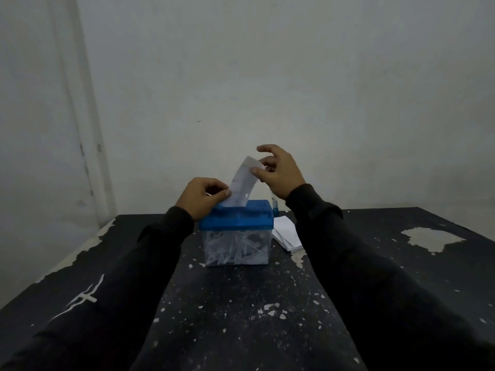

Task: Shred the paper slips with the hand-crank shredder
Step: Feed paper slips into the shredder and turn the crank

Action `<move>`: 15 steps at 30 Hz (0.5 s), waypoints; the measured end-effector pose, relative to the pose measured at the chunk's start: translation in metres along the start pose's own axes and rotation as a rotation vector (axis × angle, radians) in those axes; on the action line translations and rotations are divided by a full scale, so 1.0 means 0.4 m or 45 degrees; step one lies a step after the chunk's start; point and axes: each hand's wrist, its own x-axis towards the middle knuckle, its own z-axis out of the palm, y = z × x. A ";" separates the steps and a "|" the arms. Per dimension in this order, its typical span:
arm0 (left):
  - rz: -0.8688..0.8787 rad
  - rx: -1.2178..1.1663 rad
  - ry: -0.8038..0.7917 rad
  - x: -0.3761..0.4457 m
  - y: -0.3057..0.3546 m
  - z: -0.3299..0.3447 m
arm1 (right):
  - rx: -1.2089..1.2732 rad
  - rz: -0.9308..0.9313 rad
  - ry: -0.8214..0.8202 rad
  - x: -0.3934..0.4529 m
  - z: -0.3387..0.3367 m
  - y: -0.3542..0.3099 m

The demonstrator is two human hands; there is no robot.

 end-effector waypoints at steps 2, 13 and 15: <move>-0.053 -0.023 0.021 -0.003 -0.018 -0.003 | 0.017 0.043 -0.022 0.016 0.019 -0.004; -0.082 0.054 0.130 -0.031 -0.061 0.003 | -0.527 0.116 0.154 -0.058 0.046 0.075; -0.049 0.094 0.165 -0.038 -0.065 0.008 | -0.748 0.107 0.091 -0.100 0.027 0.103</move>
